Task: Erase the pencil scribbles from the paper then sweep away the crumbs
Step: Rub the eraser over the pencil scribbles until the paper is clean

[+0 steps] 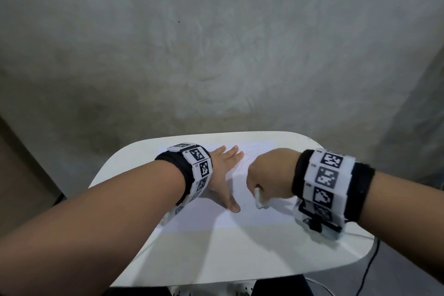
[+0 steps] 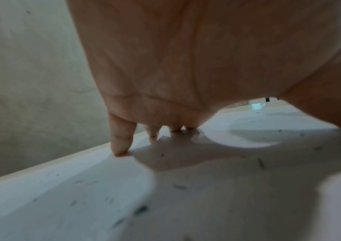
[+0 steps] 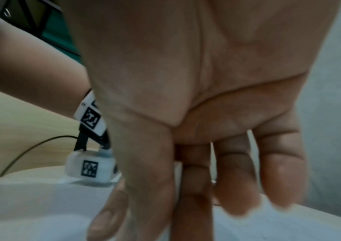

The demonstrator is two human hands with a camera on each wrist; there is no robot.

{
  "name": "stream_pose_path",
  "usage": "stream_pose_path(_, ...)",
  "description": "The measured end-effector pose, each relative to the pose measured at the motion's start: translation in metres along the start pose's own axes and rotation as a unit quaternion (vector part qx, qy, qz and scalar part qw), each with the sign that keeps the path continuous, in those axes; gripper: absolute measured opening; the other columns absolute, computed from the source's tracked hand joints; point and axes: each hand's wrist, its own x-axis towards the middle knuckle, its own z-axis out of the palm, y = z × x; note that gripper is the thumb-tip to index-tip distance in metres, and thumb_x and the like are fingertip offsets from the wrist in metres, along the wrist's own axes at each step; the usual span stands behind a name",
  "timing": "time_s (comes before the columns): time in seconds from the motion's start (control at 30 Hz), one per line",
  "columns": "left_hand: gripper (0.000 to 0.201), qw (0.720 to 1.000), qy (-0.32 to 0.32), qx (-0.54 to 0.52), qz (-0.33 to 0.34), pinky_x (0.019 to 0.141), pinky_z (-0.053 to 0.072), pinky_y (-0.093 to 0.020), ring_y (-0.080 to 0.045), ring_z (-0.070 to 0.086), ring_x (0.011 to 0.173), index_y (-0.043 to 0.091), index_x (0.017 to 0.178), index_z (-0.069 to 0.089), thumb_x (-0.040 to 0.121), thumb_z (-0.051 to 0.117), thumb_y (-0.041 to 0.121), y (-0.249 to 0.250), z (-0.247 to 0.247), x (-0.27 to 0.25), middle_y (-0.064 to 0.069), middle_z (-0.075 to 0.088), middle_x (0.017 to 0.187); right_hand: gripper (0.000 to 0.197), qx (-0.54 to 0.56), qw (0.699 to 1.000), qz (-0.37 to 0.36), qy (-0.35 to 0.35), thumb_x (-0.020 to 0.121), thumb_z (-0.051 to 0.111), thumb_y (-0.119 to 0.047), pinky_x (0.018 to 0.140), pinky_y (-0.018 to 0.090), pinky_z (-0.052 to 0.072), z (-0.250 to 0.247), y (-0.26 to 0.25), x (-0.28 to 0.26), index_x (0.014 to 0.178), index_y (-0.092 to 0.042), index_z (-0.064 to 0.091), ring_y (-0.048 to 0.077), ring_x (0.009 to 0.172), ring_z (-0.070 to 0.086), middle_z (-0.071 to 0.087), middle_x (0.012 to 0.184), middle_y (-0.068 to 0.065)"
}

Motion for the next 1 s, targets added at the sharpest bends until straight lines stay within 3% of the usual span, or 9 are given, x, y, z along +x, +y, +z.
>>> stream_pose_path(0.13, 0.131, 1.000, 0.002, -0.003, 0.005, 0.118, 0.005, -0.046, -0.021, -0.020, 0.147, 0.027, 0.151, -0.019, 0.065, 0.068, 0.073, 0.000, 0.000, -0.001, 0.007, -0.027, 0.158, 0.013, 0.055, 0.992, -0.027, 0.114, 0.086, 0.059, -0.027, 0.066, 0.026, 0.038, 0.005, -0.003, 0.002, 0.090, -0.024, 0.071, 0.020, 0.078, 0.055, 0.065, 0.082, -0.004)
stream_pose_path(0.27, 0.132, 1.000, -0.001, -0.002, 0.006, 0.118, 0.002, -0.047, -0.019, -0.020, 0.147, 0.025, 0.150, -0.023, 0.066, 0.067, 0.074, -0.001, 0.000, -0.002, 0.008, -0.028, 0.157, 0.010, -0.002, 0.998, -0.033, 0.062, 0.082, 0.055, -0.022, 0.051, 0.024, 0.027, 0.013, 0.004, -0.014, 0.073, -0.021, 0.061, 0.023, 0.068, 0.047, 0.051, 0.063, -0.002)
stream_pose_path(0.33, 0.132, 1.000, -0.007, -0.004, 0.008, 0.117, 0.002, -0.048, -0.019, -0.021, 0.146, 0.025, 0.150, -0.023, 0.066, 0.067, 0.074, -0.003, -0.001, -0.001, 0.008, -0.029, 0.157, 0.009, -0.019, 0.999, -0.012, 0.038, 0.083, 0.056, -0.022, 0.052, 0.024, 0.027, 0.010, 0.008, -0.012, 0.077, -0.022, 0.063, 0.022, 0.071, 0.048, 0.055, 0.068, -0.003)
stream_pose_path(0.43, 0.132, 1.000, -0.011, -0.004, 0.007, 0.118, 0.001, -0.046, -0.018, -0.021, 0.146, 0.024, 0.149, -0.024, 0.067, 0.067, 0.073, -0.002, -0.002, -0.002, 0.008, -0.029, 0.157, 0.015, 0.026, 0.995, 0.009, 0.097, 0.084, 0.056, -0.024, 0.063, 0.026, 0.037, 0.014, 0.012, -0.005, 0.087, -0.017, 0.069, 0.023, 0.078, 0.058, 0.069, 0.084, -0.001)
stream_pose_path(0.57, 0.134, 1.000, -0.013, -0.011, 0.007, 0.117, 0.001, -0.049, -0.019, -0.021, 0.146, 0.026, 0.149, -0.023, 0.064, 0.068, 0.075, -0.003, -0.001, -0.001, 0.010, -0.029, 0.156, 0.015, 0.050, 0.999, 0.012, 0.011, 0.079, 0.057, -0.019, 0.059, 0.028, 0.037, 0.017, 0.016, -0.010, 0.064, -0.020, 0.053, 0.022, 0.068, 0.046, 0.055, 0.070, -0.003)
stream_pose_path(0.67, 0.132, 1.000, -0.008, -0.012, 0.007, 0.117, 0.002, -0.049, -0.017, -0.021, 0.146, 0.026, 0.150, -0.023, 0.065, 0.068, 0.073, -0.003, -0.001, -0.002, 0.010, -0.028, 0.157, 0.011, 0.201, 0.976, 0.070, 0.051, 0.081, 0.058, -0.019, 0.066, 0.029, 0.045, 0.014, 0.045, -0.003, 0.072, -0.023, 0.061, 0.016, 0.065, 0.052, 0.063, 0.070, -0.003)
stream_pose_path(0.8, 0.133, 1.000, -0.015, -0.014, 0.008, 0.118, 0.002, -0.050, -0.017, -0.020, 0.147, 0.027, 0.149, -0.023, 0.064, 0.069, 0.073, -0.002, -0.003, -0.003, 0.010, -0.028, 0.157, 0.009, 0.335, 0.911, 0.188, 0.149, 0.090, 0.058, -0.020, 0.050, 0.024, 0.038, 0.018, 0.084, 0.013, 0.084, -0.014, 0.060, 0.012, 0.051, 0.050, 0.060, 0.062, -0.001)
stream_pose_path(0.93, 0.135, 1.000, -0.023, -0.015, 0.014, 0.120, 0.004, -0.047, -0.014, -0.012, 0.148, 0.029, 0.150, -0.018, 0.058, 0.068, 0.079, -0.007, -0.007, -0.003, 0.013, -0.023, 0.158, 0.010, 0.272, 0.930, 0.216, 0.119, 0.090, 0.054, -0.018, 0.056, 0.026, 0.039, 0.020, 0.091, 0.027, 0.089, -0.012, 0.062, 0.021, 0.067, 0.056, 0.061, 0.073, 0.002)
stream_pose_path(1.0, 0.134, 1.000, -0.021, -0.004, 0.017, 0.120, 0.009, -0.045, -0.015, -0.003, 0.149, 0.027, 0.153, -0.010, 0.058, 0.067, 0.081, -0.005, -0.012, -0.005, 0.011, -0.018, 0.160, 0.011, 0.228, 0.941, 0.224, 0.109, 0.087, 0.051, -0.014, 0.057, 0.025, 0.038, 0.021, 0.091, 0.033, 0.079, -0.013, 0.059, 0.024, 0.074, 0.055, 0.058, 0.072, 0.001)
